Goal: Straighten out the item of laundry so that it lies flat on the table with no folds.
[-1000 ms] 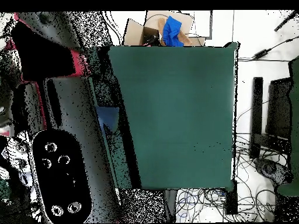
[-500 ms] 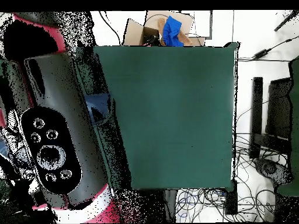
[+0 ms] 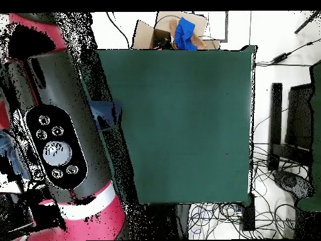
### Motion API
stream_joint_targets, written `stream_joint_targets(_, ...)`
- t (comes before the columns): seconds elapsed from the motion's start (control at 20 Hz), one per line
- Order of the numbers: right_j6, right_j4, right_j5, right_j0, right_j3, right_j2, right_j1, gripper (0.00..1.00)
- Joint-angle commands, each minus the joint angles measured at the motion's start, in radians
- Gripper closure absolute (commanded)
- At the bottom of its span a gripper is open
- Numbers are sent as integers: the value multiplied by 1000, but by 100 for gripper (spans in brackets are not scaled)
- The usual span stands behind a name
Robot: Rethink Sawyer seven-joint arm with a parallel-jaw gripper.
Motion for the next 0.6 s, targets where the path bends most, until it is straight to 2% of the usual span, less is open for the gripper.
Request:
stream_joint_targets(0.05, 294, -19, 19, 2, 21, 149, -3, 100)
stream_joint_targets(0.25, 221, -8, -109, 6, 69, 110, -3, 100)
stream_joint_targets(0.4, 167, 22, -254, 14, 183, 50, -35, 100)
stream_joint_targets(0.5, 133, 58, -403, 12, 371, -1, -120, 100)
stream_joint_targets(0.6, 84, 88, -576, 11, 639, -57, -254, 100)
